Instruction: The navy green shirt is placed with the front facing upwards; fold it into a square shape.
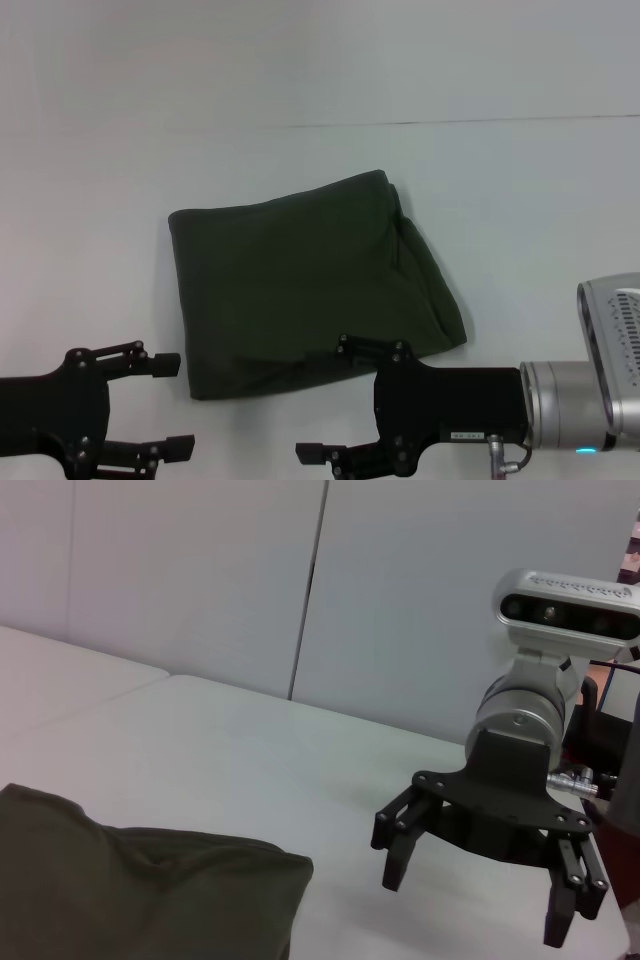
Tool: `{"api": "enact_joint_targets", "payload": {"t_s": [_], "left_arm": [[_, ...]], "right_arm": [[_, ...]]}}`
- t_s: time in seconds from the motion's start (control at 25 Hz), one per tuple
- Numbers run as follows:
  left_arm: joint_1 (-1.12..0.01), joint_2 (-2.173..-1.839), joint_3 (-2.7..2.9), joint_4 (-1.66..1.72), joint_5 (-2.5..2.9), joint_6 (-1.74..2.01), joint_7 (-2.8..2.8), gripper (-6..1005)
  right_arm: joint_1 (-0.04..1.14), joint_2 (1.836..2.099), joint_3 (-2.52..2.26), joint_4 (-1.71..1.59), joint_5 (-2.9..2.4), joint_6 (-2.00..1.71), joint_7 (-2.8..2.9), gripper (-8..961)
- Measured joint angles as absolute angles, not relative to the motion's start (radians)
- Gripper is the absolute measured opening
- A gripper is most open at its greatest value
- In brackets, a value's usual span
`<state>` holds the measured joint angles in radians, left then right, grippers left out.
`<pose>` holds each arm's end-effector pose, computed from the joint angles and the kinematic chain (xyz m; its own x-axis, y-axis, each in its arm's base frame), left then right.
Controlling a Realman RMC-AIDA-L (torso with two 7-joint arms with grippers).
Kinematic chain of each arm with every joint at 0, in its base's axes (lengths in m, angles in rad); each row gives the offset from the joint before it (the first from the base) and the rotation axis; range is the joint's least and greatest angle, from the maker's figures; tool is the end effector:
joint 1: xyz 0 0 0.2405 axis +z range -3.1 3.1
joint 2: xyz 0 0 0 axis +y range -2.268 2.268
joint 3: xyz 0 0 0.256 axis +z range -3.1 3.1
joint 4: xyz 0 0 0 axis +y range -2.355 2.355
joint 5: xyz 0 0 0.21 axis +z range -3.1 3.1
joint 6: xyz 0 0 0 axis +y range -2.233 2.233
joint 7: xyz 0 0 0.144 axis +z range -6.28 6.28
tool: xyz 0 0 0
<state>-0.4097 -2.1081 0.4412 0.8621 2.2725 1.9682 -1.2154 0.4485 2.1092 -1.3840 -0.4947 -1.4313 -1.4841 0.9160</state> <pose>-0.2909 0.2548 0.0352 0.8556 0.2535 0.4513 0.3154 -0.9467 -0.0660 0.2243 0.2716 -0.0865 0.8126 -0.0437 -0.5811 -0.0962 -0.9936 -0.0598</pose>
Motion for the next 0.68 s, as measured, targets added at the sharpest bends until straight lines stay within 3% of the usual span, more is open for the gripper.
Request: {"api": "enact_joint_targets", "payload": {"t_s": [0.68], "left_arm": [[-0.408,-2.109,0.427,0.862,2.273,1.98,-1.213,900]], "right_arm": [[0.469,2.106,-1.385,-0.476,-1.435,-1.479,0.925,919]]}}
